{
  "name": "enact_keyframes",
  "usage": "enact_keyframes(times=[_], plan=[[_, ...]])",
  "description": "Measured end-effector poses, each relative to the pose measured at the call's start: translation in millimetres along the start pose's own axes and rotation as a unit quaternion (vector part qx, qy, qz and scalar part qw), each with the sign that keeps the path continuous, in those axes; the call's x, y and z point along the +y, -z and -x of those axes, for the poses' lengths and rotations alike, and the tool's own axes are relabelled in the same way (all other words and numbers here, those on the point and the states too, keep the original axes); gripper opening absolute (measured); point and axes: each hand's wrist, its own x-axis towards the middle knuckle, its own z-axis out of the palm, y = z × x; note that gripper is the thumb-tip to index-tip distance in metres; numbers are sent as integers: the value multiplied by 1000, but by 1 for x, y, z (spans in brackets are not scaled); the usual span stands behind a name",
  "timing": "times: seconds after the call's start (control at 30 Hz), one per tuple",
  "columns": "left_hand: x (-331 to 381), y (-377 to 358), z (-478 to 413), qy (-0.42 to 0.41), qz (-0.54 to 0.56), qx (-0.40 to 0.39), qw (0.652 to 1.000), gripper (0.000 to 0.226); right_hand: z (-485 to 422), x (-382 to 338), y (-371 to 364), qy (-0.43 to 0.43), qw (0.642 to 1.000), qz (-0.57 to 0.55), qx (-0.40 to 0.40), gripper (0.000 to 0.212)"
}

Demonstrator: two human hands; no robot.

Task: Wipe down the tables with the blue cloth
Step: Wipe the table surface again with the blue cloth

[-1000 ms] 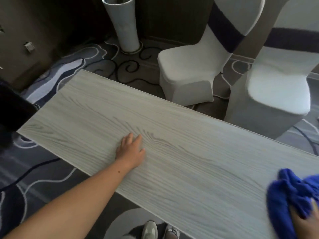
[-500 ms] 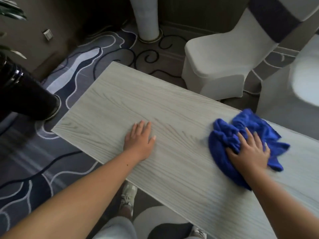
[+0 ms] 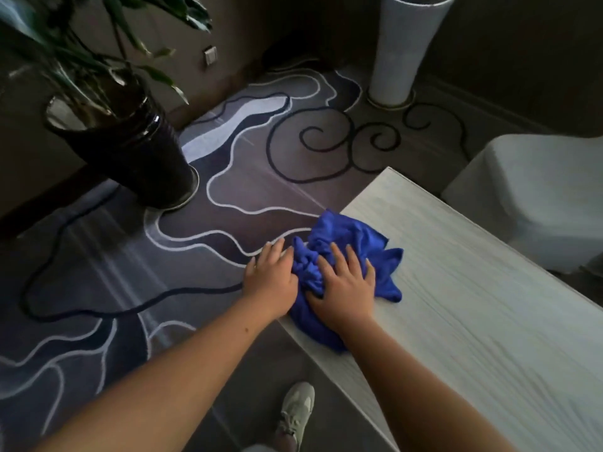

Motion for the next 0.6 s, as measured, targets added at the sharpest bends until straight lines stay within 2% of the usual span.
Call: enact_keyframes(times=[0.13,0.2,0.3,0.4,0.53,0.6], plan=[[-21,11,-10,17,72,17,997,58,-34,3,5,31,999,12,10,70],[-28,12,-13,24,95,6,995,57,-61,19,14,6,1000,-3,29,66],[-41,10,-16,30,98,-22,995,57,-97,65,32,-95,993,-15,73,64],[-54,11,-18,37,102,-39,993,56,-107,129,51,-228,967,-54,97,62],[-55,13,-23,39,122,-30,991,55,-50,201,55,-346,927,-62,131,54],[-43,12,-25,39,144,-35,988,55,2,234,54,-419,895,-78,134,56]])
